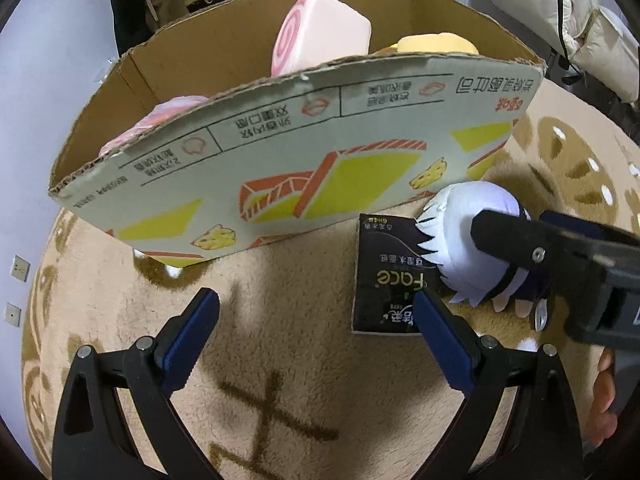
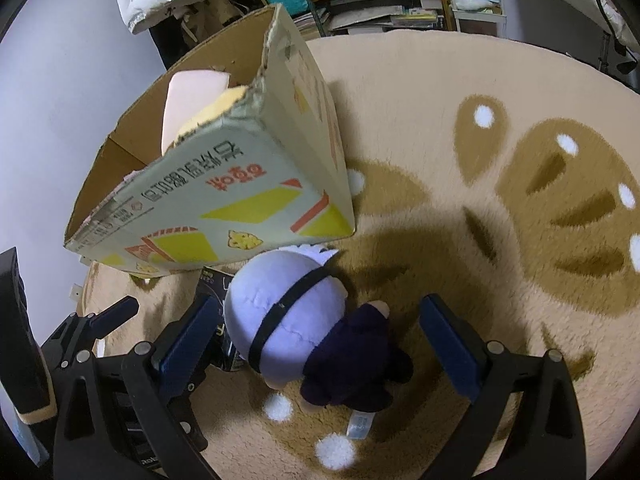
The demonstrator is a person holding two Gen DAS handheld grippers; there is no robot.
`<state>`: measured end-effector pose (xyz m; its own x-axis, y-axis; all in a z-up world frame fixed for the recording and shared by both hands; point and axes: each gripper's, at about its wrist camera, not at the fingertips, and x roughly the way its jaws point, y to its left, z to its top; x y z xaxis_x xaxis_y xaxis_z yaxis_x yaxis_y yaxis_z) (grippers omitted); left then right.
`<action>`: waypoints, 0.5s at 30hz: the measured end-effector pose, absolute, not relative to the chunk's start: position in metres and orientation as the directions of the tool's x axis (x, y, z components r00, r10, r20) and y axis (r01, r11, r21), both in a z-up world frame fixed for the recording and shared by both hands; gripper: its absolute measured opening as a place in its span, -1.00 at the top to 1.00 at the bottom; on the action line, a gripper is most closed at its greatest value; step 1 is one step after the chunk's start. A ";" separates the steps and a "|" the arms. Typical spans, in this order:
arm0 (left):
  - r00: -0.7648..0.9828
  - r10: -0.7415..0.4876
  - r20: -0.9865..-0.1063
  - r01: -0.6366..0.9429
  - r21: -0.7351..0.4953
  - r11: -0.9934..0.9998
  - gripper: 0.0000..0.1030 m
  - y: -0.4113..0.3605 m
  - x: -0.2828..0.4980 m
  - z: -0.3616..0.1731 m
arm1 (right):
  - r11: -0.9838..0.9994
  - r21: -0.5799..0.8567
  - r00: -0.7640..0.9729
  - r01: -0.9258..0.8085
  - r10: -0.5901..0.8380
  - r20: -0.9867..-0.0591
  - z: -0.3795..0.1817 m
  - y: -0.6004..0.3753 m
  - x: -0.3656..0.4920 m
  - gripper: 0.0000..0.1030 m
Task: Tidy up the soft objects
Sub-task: 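Close the left tool on the black packet while the right tool grasps the doll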
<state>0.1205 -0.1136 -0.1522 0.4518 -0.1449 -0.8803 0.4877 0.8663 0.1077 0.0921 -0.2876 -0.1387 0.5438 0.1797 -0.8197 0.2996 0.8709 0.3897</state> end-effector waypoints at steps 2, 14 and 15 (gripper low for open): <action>0.450 -0.152 -0.880 0.490 0.101 0.866 -0.88 -0.113 0.123 -0.153 | 0.868 0.391 0.537 0.305 0.183 -0.823 -0.142 -0.286 0.094 -1.00; 0.426 -0.175 -0.888 0.511 0.076 0.856 -0.88 -0.119 0.126 -0.157 | 0.865 0.395 0.535 0.309 0.185 -0.824 -0.149 -0.288 0.089 -1.00; 0.421 -0.179 -0.889 0.515 0.072 0.854 -0.88 -0.119 0.126 -0.157 | 0.864 0.397 0.535 0.309 0.188 -0.824 -0.149 -0.288 0.089 -1.00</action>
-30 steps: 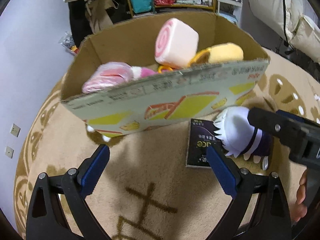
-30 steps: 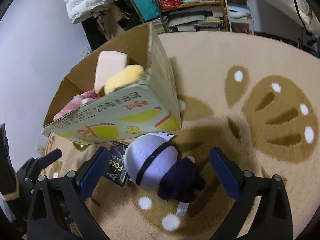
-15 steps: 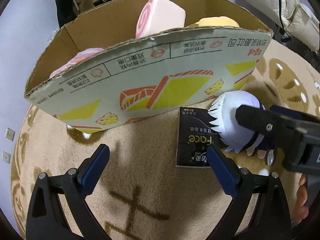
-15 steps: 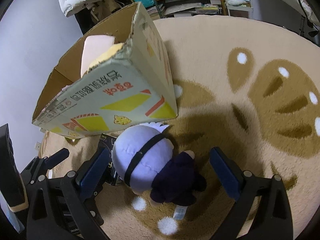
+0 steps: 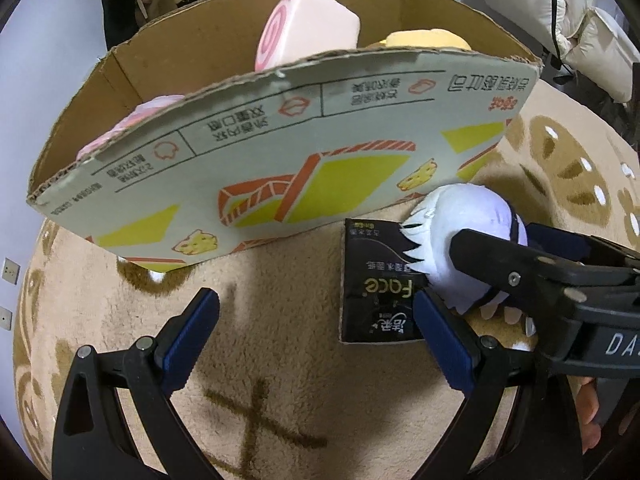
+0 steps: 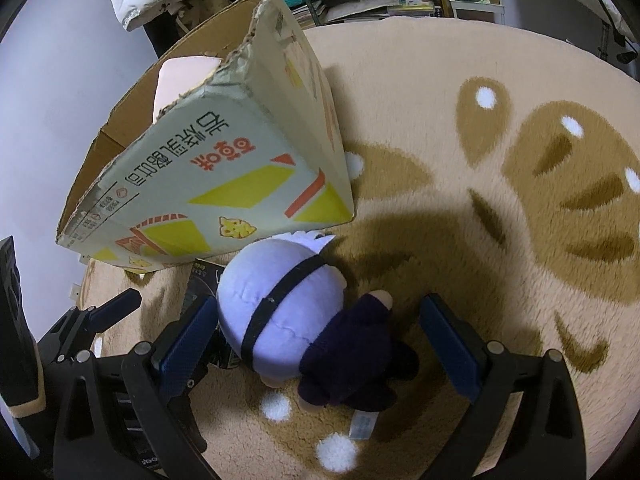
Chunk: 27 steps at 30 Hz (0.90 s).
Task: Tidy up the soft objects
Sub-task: 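Close the left tool on the black packet while the right tool grasps the doll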
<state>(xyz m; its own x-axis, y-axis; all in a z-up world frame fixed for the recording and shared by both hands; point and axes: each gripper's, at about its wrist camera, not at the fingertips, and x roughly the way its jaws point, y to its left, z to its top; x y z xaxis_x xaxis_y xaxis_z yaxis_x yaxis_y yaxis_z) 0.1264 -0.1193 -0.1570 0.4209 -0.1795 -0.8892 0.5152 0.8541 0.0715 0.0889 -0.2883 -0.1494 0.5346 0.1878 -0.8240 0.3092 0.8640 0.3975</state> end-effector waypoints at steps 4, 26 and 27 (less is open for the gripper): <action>0.415 -0.184 -0.891 0.517 0.064 0.854 -0.88 -0.113 0.128 -0.160 | 0.863 0.401 0.534 0.307 0.192 -0.823 -0.150 -0.289 0.089 -1.00; 0.397 -0.189 -0.898 0.546 0.066 0.836 -0.88 -0.127 0.116 -0.164 | 0.876 0.375 0.521 0.303 0.178 -0.835 -0.151 -0.281 0.092 -1.00; 0.394 -0.186 -0.900 0.549 0.068 0.833 -0.88 -0.127 0.115 -0.165 | 0.881 0.366 0.519 0.300 0.171 -0.838 -0.151 -0.279 0.093 -1.00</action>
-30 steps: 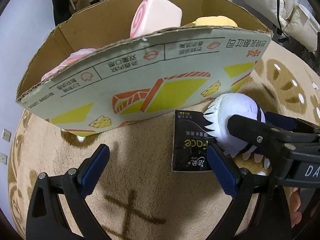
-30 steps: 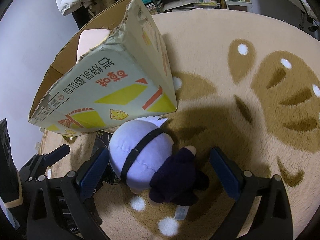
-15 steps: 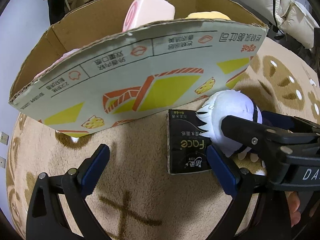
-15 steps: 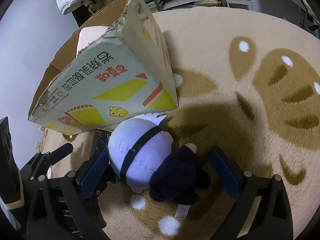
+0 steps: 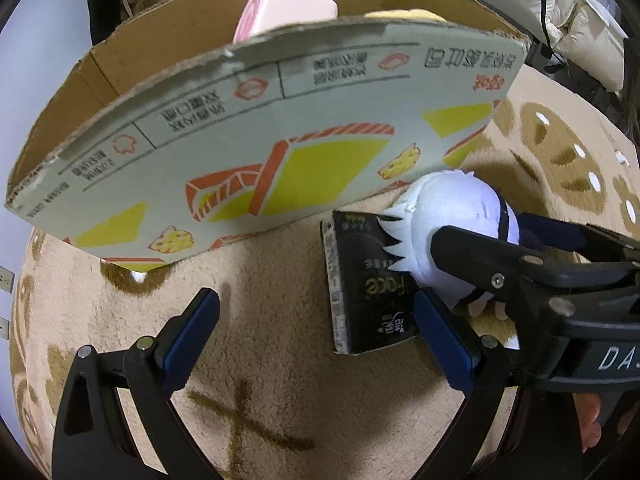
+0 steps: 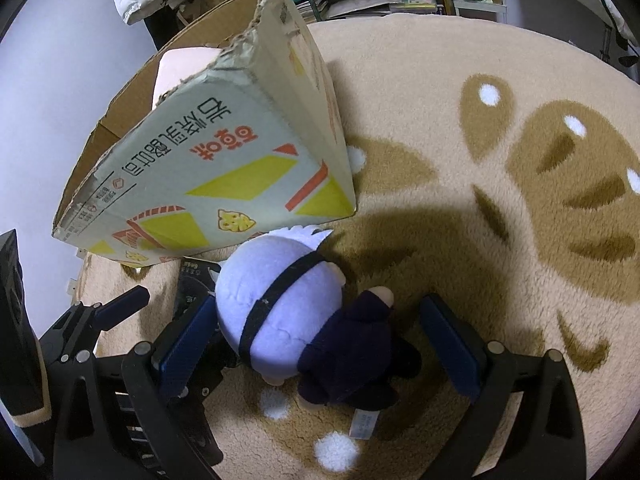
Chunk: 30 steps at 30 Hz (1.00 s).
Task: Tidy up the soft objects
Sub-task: 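Close the left tool on the black packet while the right tool grasps the doll, then lift the black packet and doll with both tools over the box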
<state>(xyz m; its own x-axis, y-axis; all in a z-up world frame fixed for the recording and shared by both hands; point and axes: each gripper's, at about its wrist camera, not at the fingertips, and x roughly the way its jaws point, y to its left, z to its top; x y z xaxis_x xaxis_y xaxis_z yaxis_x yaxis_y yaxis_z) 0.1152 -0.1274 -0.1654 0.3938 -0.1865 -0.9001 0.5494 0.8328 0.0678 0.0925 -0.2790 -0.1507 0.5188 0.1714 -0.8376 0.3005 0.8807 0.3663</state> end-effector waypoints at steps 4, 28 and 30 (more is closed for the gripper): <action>0.395 -0.170 -0.903 0.564 0.092 0.821 -0.85 -0.132 0.111 -0.169 | 0.890 0.353 0.516 0.290 0.166 -0.841 -0.150 -0.273 0.094 -0.99; 0.375 -0.217 -0.901 0.505 0.002 0.863 0.64 -0.111 0.115 -0.164 | 0.917 0.335 0.562 0.214 0.165 -0.810 -0.130 -0.260 0.083 -0.39; 0.389 -0.219 -0.895 0.509 0.011 0.861 0.64 -0.108 0.113 -0.160 | 0.918 0.332 0.570 0.218 0.156 -0.806 -0.127 -0.262 0.079 -0.38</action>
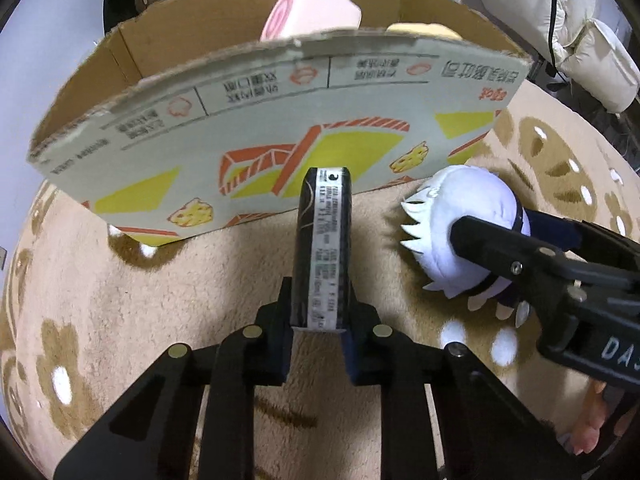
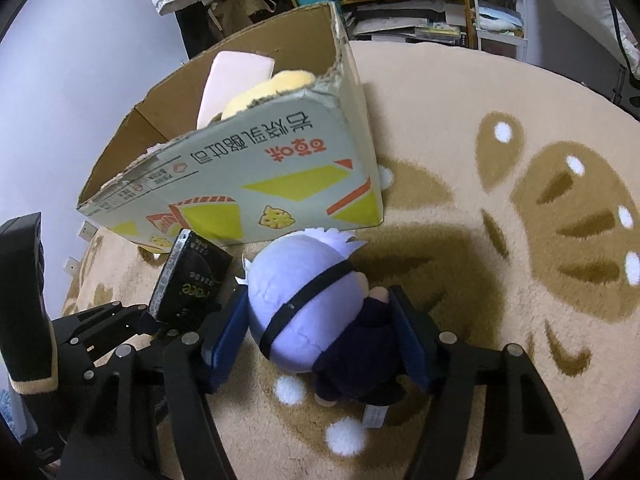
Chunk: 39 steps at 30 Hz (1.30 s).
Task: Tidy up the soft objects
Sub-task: 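Lift the black packet and doll with both tools over the box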
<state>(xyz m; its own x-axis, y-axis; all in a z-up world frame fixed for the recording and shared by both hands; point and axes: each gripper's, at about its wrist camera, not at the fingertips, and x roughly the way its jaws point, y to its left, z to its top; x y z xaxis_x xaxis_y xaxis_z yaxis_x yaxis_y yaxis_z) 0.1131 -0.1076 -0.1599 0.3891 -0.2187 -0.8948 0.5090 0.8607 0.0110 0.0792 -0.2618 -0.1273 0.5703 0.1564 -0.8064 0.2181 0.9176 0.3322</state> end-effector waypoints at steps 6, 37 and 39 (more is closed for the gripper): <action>0.438 -0.233 -0.868 0.504 0.022 0.863 0.64 -0.094 0.103 -0.137 | 0.915 0.341 0.612 0.217 0.145 -0.778 -0.111 -0.266 0.066 -0.38; 0.760 -0.232 -0.608 0.407 0.166 0.898 0.64 -0.077 0.094 0.003 | 0.972 0.226 0.855 0.058 0.069 -0.514 0.020 -0.248 0.074 -0.39; 0.761 -0.232 -0.606 0.405 0.164 0.900 0.64 -0.079 0.102 0.004 | 0.971 0.233 0.855 0.052 0.077 -0.513 0.020 -0.249 0.081 -0.39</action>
